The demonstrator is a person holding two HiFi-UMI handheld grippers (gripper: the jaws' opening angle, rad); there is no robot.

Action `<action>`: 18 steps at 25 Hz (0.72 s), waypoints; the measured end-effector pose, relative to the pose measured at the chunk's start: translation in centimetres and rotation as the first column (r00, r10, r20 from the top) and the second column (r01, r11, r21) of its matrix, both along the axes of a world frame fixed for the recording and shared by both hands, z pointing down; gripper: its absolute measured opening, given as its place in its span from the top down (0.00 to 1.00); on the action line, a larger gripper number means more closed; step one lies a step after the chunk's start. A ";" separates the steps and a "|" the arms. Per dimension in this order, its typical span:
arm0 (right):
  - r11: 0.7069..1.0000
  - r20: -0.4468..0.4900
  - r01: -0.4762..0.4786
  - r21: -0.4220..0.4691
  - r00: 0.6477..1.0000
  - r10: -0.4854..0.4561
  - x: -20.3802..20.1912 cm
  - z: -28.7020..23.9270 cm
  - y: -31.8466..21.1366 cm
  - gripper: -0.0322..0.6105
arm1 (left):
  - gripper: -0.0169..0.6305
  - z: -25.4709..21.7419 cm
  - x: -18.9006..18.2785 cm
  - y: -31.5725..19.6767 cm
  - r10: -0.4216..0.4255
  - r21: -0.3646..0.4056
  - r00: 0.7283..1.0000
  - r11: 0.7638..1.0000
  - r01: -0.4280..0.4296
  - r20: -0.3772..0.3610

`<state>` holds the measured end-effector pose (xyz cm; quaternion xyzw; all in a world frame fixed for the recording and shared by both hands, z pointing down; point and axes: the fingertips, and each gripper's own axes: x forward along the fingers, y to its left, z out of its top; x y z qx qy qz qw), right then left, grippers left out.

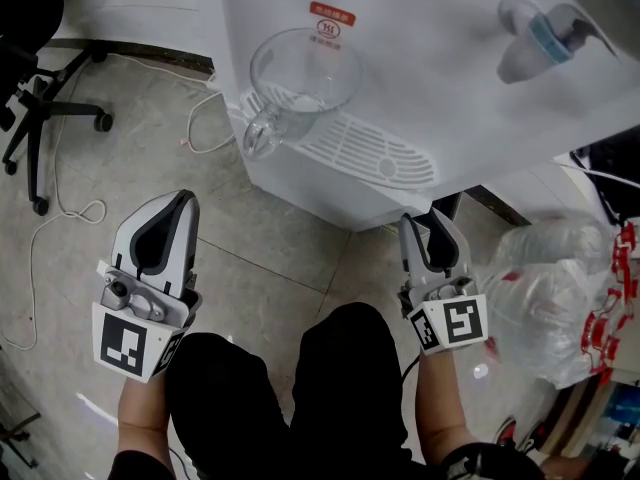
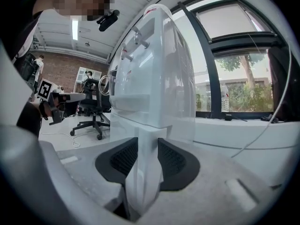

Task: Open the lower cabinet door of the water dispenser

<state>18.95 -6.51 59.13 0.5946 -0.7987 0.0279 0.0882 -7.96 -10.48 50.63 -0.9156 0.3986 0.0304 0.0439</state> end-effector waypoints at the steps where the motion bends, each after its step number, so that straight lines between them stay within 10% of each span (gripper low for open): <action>1: 1.000 -0.004 0.002 -0.001 1.000 -0.002 0.0 0.0 0.0 0.74 | 0.96 0.0 0.0 0.0 0.001 -0.001 1.000 1.000 -0.001 0.000; 18: 0.993 0.037 0.119 -0.010 0.992 -0.118 -1.5 0.0 2.3 0.74 | 0.96 -0.1 0.1 0.1 -0.018 0.005 1.000 1.000 0.018 0.026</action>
